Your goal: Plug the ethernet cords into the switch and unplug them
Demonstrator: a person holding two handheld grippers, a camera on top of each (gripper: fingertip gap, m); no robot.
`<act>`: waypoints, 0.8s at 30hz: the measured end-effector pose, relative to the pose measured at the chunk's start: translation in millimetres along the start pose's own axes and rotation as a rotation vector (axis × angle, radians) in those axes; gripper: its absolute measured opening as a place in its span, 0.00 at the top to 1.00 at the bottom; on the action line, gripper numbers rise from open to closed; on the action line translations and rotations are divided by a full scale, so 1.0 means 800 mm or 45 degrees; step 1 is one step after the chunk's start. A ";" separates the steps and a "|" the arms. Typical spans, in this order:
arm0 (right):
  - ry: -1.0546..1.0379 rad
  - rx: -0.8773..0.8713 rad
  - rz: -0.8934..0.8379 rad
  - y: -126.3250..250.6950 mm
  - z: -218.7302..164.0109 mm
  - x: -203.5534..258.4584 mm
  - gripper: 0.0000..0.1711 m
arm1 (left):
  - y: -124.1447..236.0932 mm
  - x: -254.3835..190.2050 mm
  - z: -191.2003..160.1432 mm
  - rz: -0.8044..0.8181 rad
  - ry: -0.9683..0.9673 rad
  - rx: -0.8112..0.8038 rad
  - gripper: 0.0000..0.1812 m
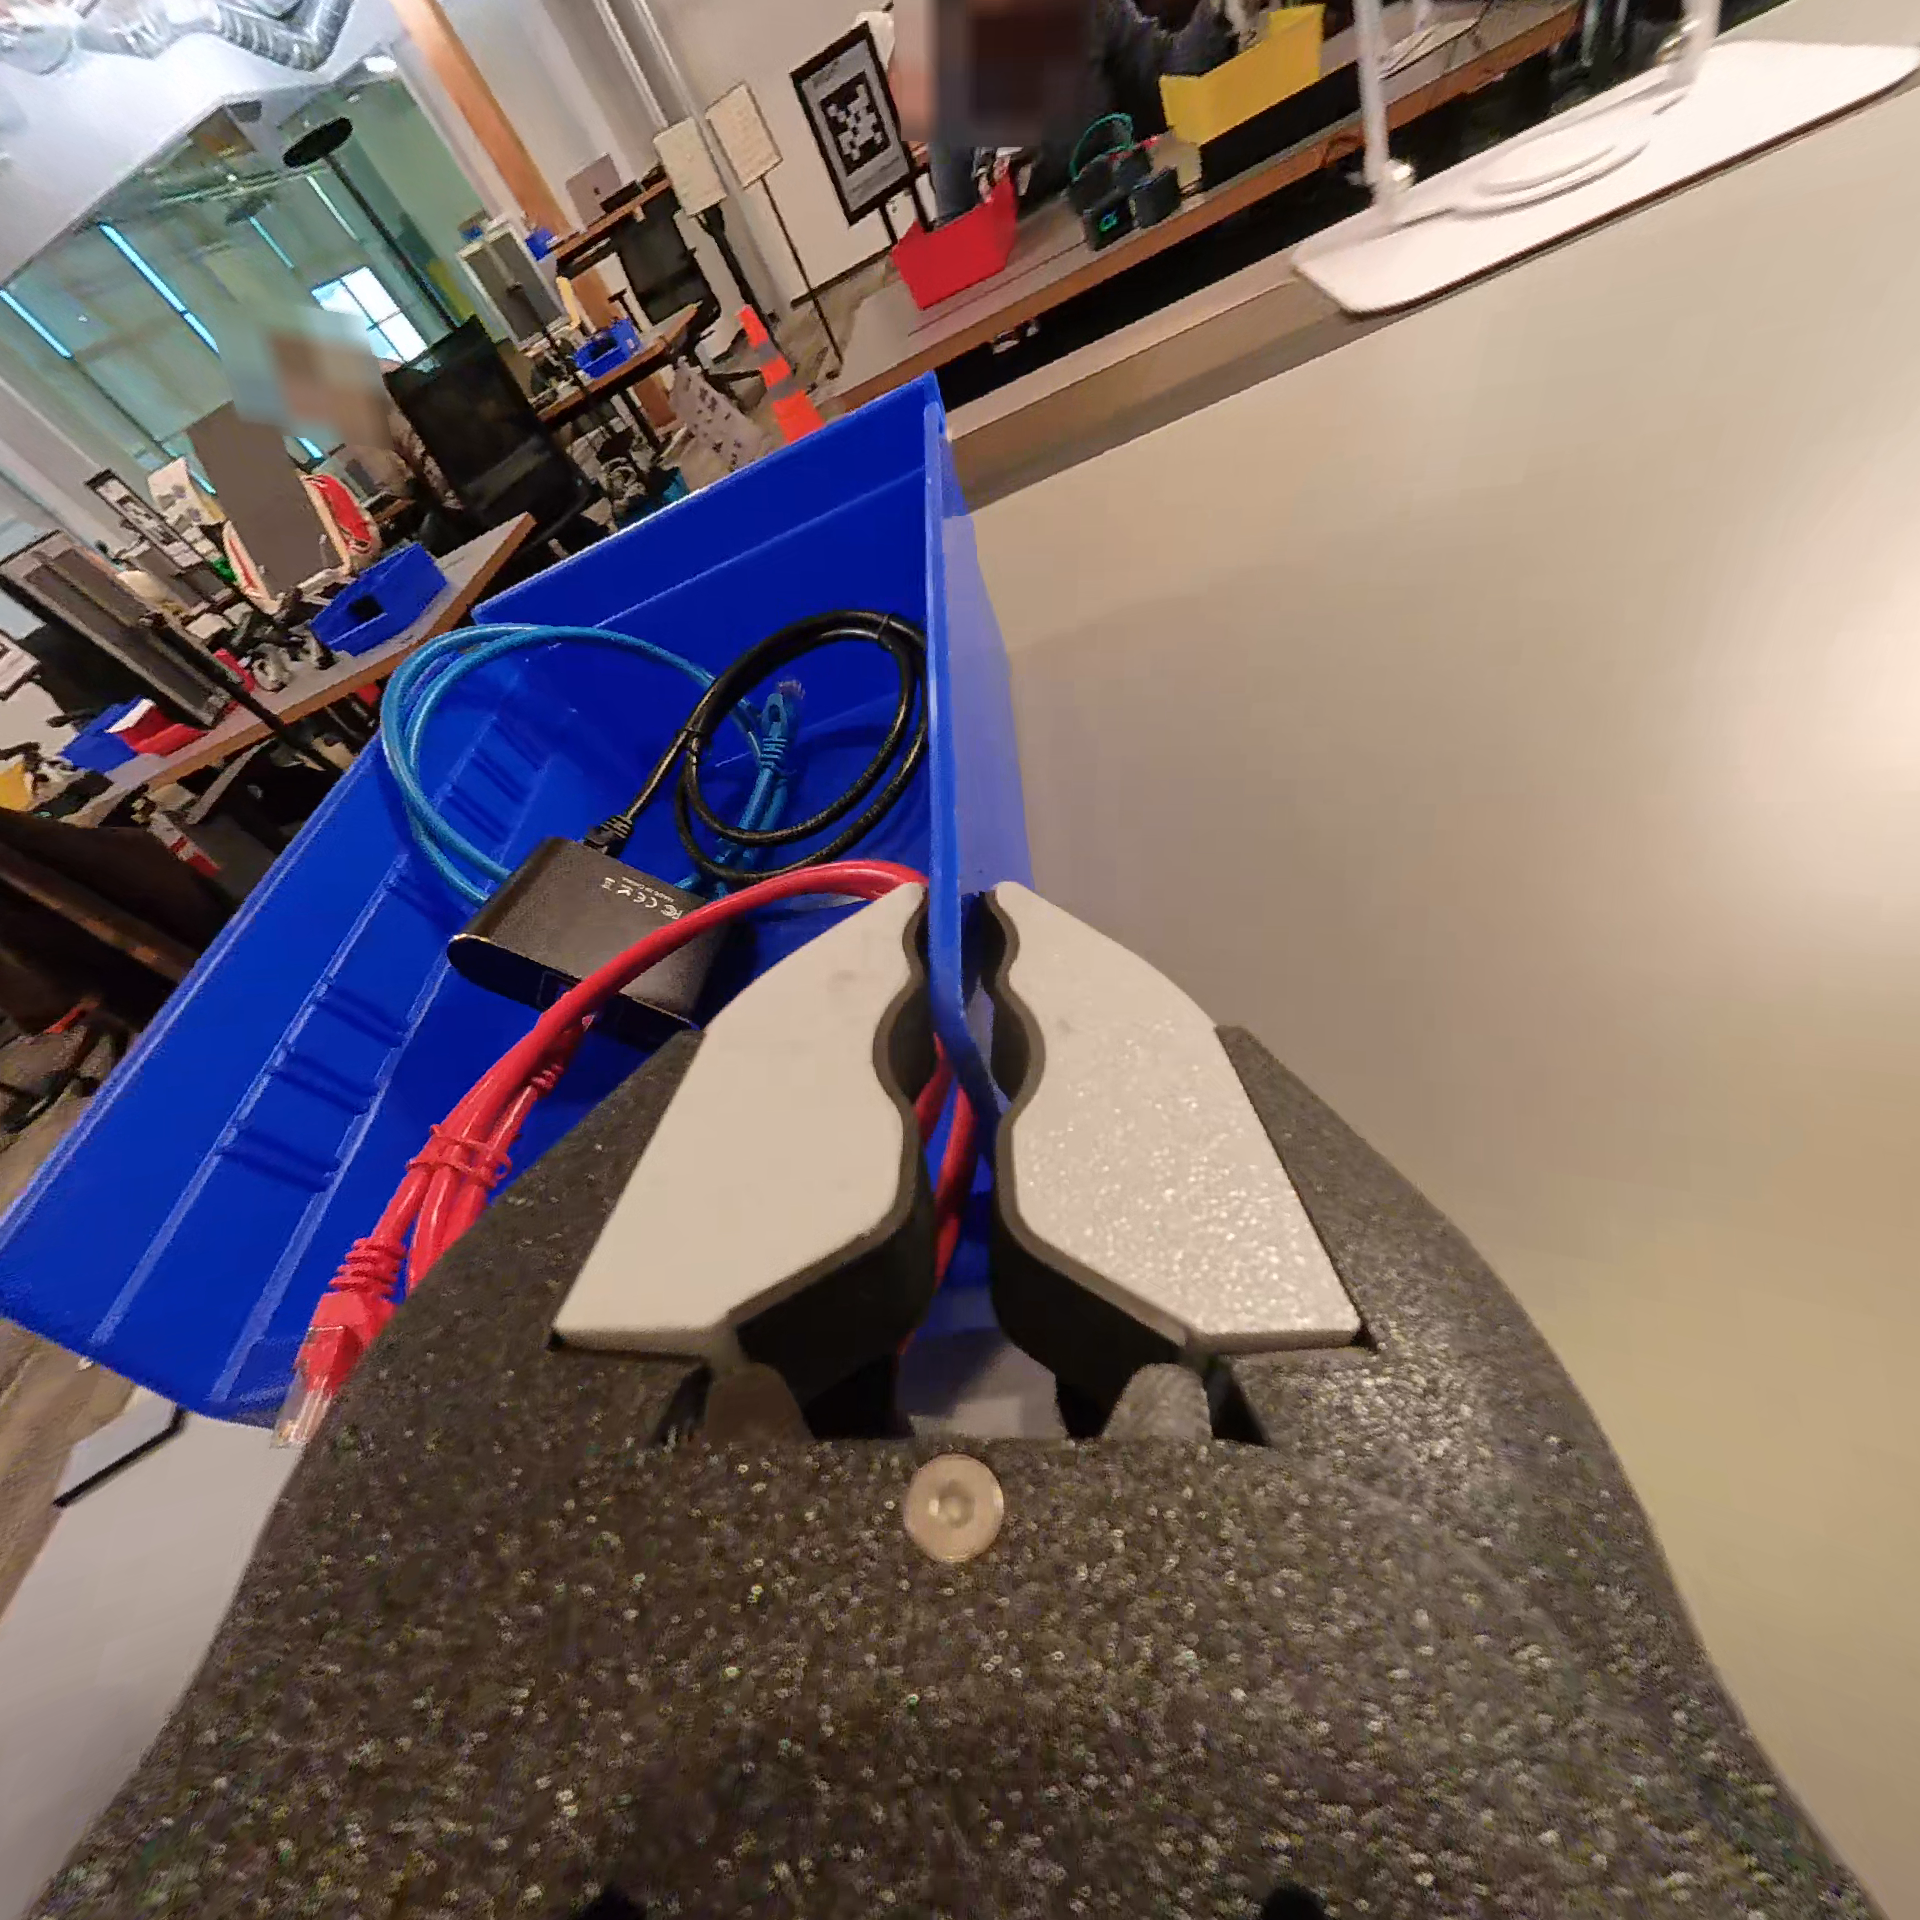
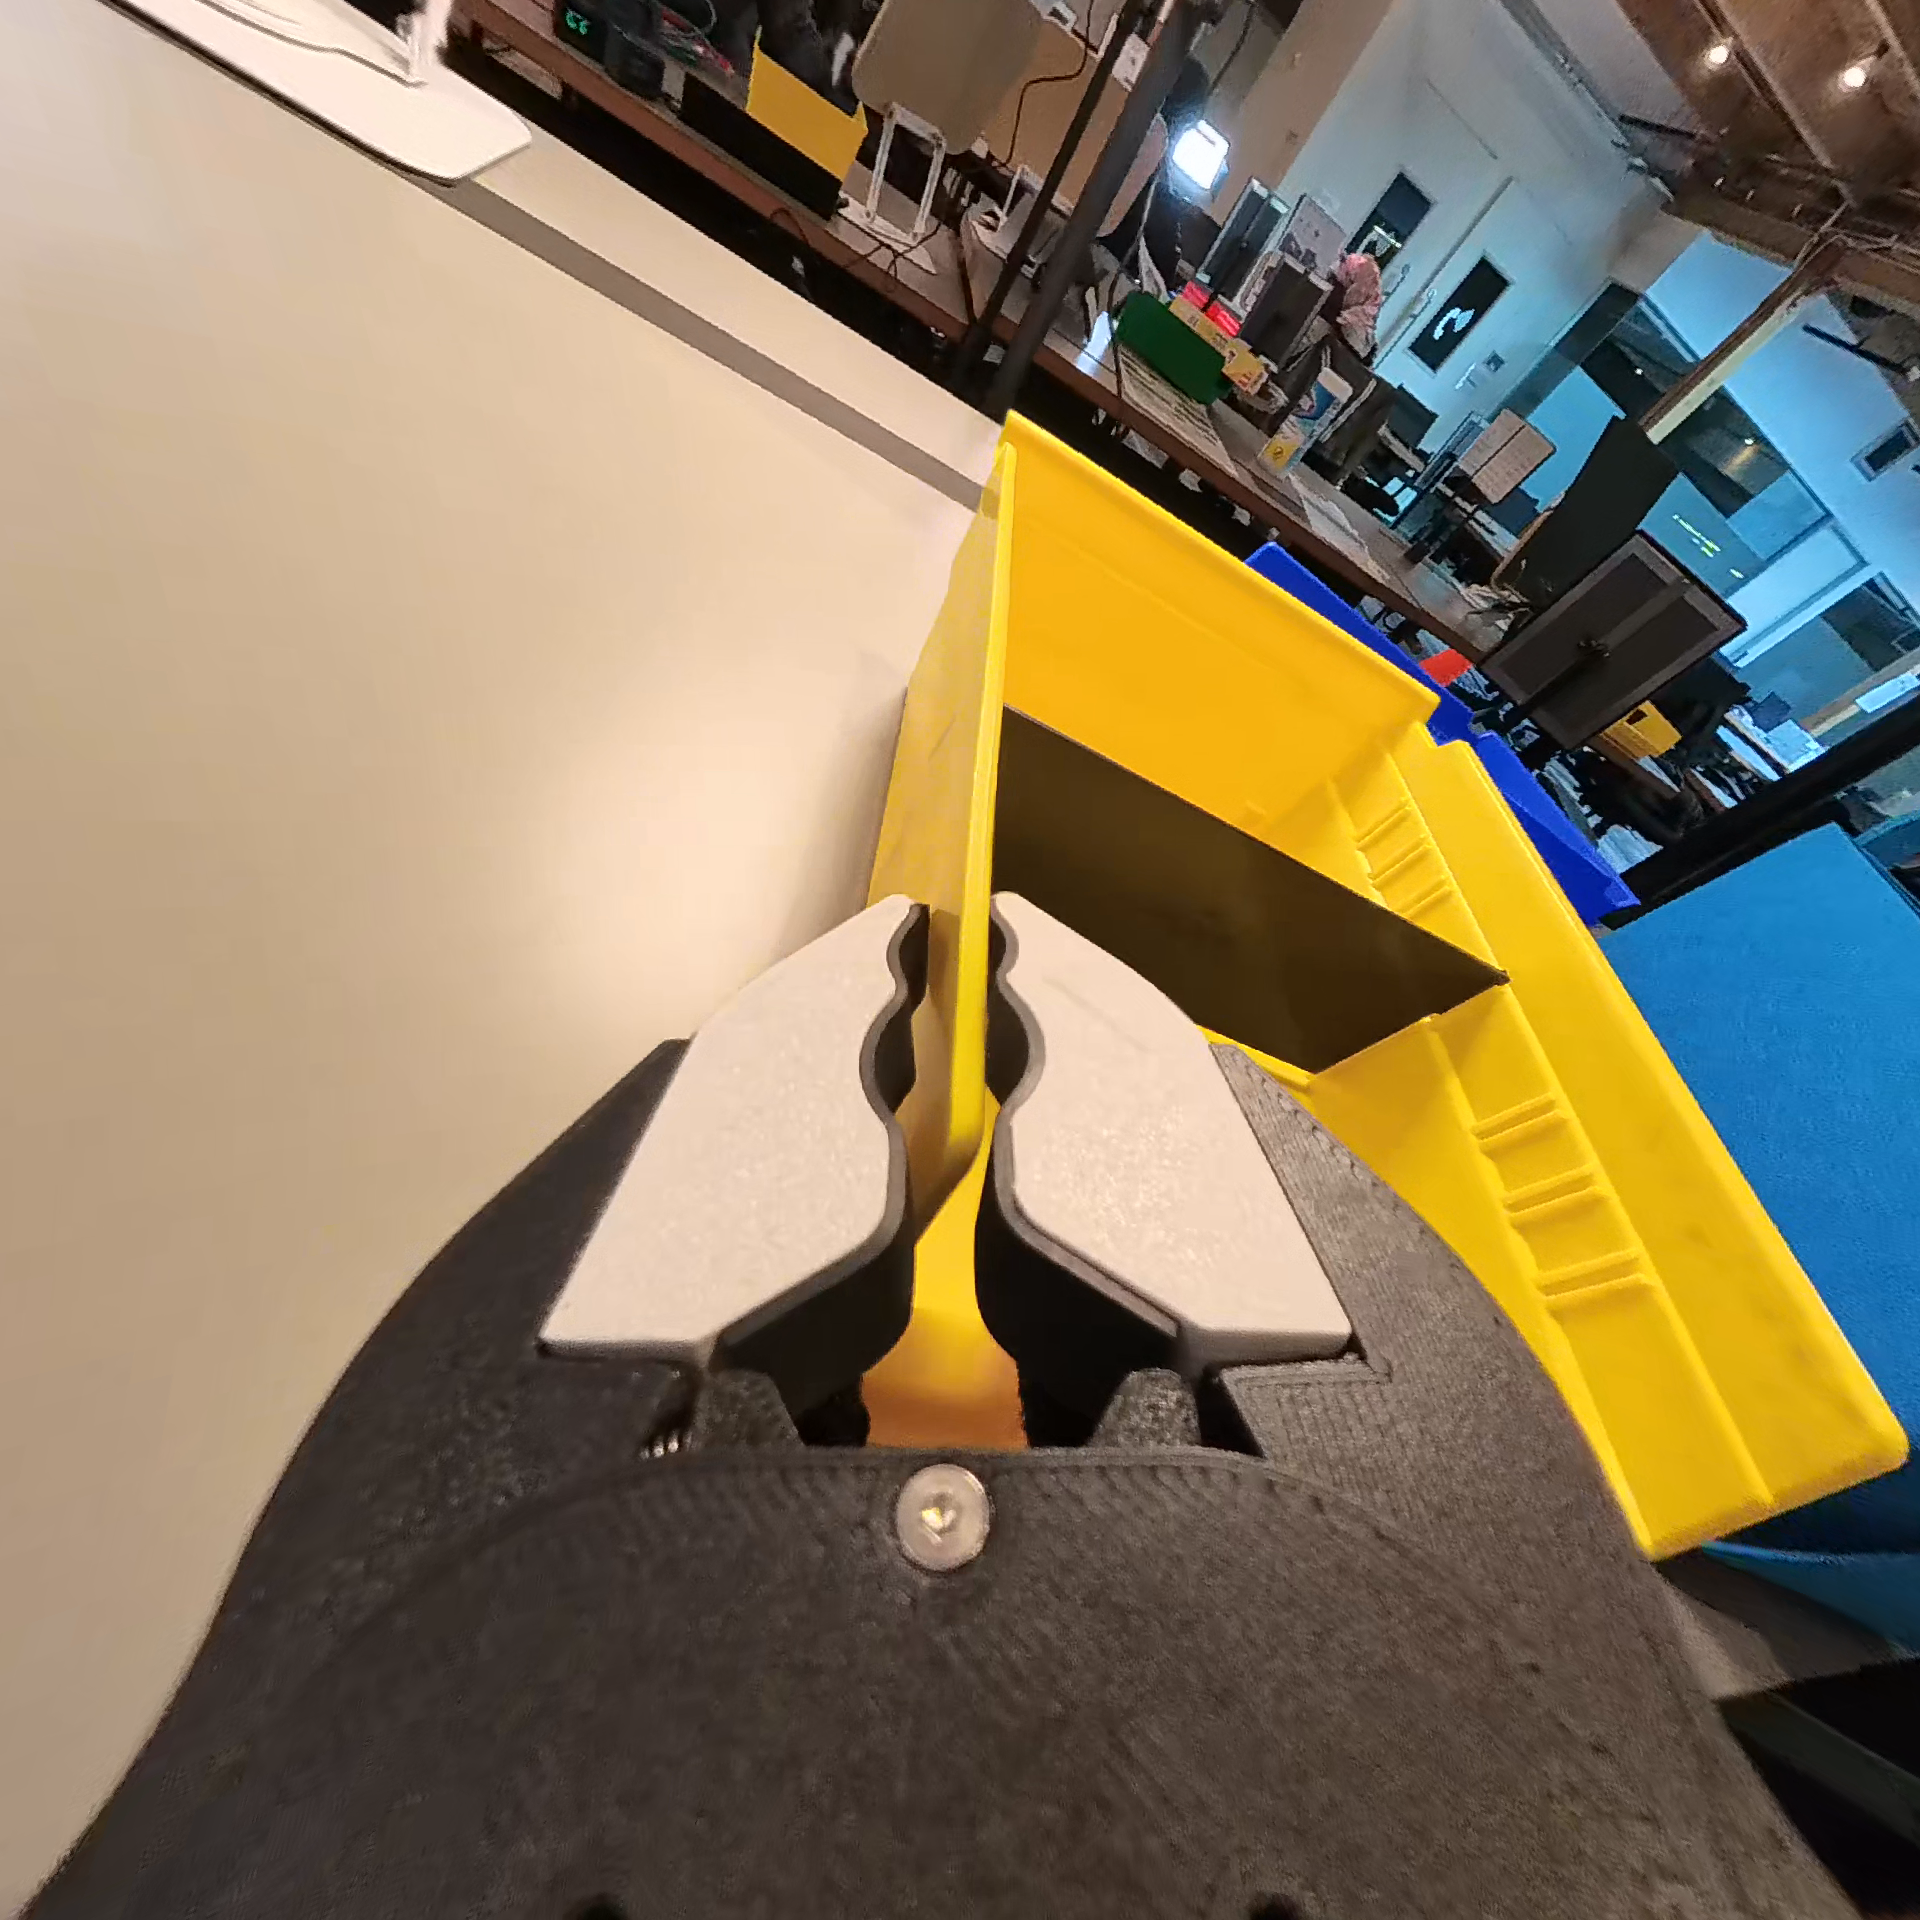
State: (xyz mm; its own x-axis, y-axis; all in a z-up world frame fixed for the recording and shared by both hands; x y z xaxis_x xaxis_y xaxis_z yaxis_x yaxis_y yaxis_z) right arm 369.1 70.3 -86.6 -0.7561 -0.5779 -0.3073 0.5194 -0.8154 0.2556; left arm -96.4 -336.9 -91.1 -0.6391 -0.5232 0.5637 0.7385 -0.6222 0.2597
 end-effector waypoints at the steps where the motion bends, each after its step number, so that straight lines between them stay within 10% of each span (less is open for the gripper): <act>1: -0.004 -0.002 0.008 -0.004 0.000 -0.002 0.95 | -0.003 0.008 -0.005 0.005 -0.001 0.008 0.96; 24: -0.025 -0.008 0.148 -0.045 0.007 -0.015 0.96 | -0.016 0.080 -0.054 0.044 0.047 0.020 0.96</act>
State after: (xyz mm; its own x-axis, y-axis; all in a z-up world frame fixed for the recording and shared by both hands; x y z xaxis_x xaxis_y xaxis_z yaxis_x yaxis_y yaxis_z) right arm 357.5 106.9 -86.7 -0.6982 -0.6681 -0.2574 0.6067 -0.7430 0.2827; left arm -156.1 -387.8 -92.3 -0.6207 -0.5651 0.5436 0.7632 -0.5945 0.2534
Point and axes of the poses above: each gripper's, where its closed fingertips meet, y back along the fingers, z out of its top, x = y × z across the jaws, the point moved 3 cm from there along y, back along the fingers, and after that the axes turned 12 degrees about -y, right-handed, at the moved point
